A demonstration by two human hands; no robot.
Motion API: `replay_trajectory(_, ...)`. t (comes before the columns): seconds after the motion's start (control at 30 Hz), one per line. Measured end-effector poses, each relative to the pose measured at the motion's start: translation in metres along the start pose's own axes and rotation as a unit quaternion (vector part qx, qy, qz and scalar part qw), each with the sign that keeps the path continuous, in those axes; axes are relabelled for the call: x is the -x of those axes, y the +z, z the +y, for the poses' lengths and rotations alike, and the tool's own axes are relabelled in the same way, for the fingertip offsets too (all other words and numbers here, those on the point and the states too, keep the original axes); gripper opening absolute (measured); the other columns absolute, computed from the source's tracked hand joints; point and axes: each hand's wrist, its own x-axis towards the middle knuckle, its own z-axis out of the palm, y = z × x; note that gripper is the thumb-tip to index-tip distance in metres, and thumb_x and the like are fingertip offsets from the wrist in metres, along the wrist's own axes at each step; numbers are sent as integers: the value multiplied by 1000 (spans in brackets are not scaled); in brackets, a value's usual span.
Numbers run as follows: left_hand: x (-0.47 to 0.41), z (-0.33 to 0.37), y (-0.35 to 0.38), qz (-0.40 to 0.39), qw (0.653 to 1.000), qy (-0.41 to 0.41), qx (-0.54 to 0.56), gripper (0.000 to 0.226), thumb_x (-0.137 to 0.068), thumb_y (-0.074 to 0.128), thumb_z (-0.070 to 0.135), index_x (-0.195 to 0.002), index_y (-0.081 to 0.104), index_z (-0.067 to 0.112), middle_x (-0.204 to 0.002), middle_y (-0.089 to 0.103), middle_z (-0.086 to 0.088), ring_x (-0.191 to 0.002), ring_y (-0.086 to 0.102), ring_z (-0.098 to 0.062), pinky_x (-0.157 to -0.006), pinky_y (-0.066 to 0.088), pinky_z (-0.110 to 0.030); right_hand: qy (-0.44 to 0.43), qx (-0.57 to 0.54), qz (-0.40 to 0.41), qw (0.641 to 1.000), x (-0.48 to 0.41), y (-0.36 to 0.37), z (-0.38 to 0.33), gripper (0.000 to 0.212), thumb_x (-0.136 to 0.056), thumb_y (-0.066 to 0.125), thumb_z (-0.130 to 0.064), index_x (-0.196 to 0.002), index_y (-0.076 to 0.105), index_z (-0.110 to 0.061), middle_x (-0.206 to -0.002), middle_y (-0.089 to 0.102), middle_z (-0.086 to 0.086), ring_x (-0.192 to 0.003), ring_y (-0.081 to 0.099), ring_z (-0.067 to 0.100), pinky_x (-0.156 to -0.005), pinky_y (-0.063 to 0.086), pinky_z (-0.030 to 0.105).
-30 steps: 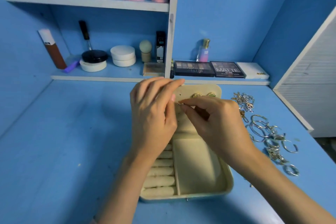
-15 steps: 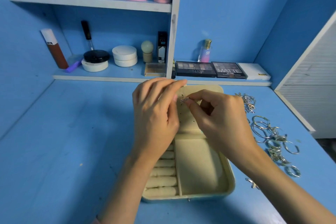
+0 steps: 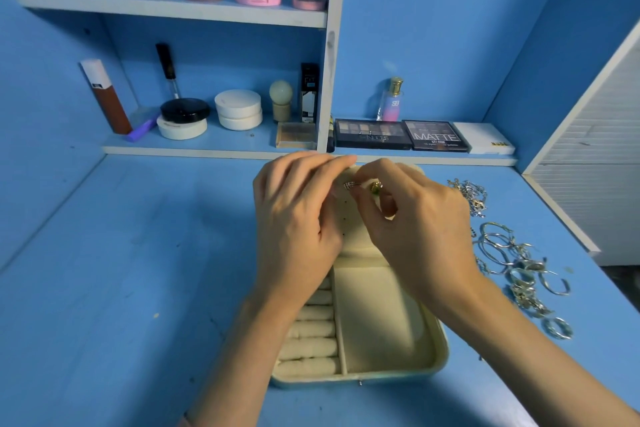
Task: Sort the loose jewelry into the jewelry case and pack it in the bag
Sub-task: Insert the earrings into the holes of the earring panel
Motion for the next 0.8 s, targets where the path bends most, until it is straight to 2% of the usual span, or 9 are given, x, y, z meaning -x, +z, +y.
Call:
replay_trajectory(0.07,0,0,0,2,1000,0,1,38,-83,50,1,-114,69,12,-106,67,0,-105,54,-22,-94,37,-33,-7,17,9,1000,2,1,1,5,-79,65,-23,-80,66,-18,-61,56,-4,-46,54,28,-37,44,35)
replay_trajectory(0.23,0,0,1,-1,1000,0,5,32,-86,53,9,-113,69,13,-105,66,1,-105,54,-21,-95,36,-33,-16,25,13,999,5,3,2,11,-82,60,-26,-79,67,-18,-61,57,-5,-46,54,25,-36,43,32)
replay_trajectory(0.4,0,-1,2,7,1000,8,-5,29,-86,58,14,-112,69,14,-104,67,0,-104,54,-20,-94,36,-32,-17,18,6,1000,7,1,3,8,-79,61,-19,-81,69,-19,-62,58,-5,-46,55,26,-37,44,33)
replay_trajectory(0.53,1,-1,2,3,1000,8,-9,27,-86,61,13,-113,69,14,-103,67,0,-103,53,-20,-93,35,-31,-22,-13,13,1000,8,-6,5,11,-80,61,-16,-87,69,-18,-61,49,-10,-46,51,19,-40,45,30)
replay_trajectory(0.6,1,-2,2,6,1000,5,-12,26,-87,63,14,-112,69,15,-102,67,1,-101,53,-20,-92,35,-31,-9,-47,18,999,10,-11,10,12,-82,58,-17,-89,67,-18,-63,40,-18,-48,43,8,-44,44,27)
replay_trajectory(0.7,0,-1,2,7,1000,3,-18,25,-86,63,15,-111,70,15,-100,66,1,-99,51,-18,-91,32,-29,34,-107,13,994,15,-22,25,15,-84,53,-17,-91,65,-18,-62,41,-24,-51,42,-1,-52,37,19)
replay_trajectory(0.8,0,0,2,11,1000,5,-22,25,-86,63,15,-109,70,15,-98,66,0,-97,50,-18,-90,32,-28,96,-147,4,984,19,-30,42,15,-82,52,-14,-88,64,-20,-57,47,-11,-49,45,8,-52,33,16)
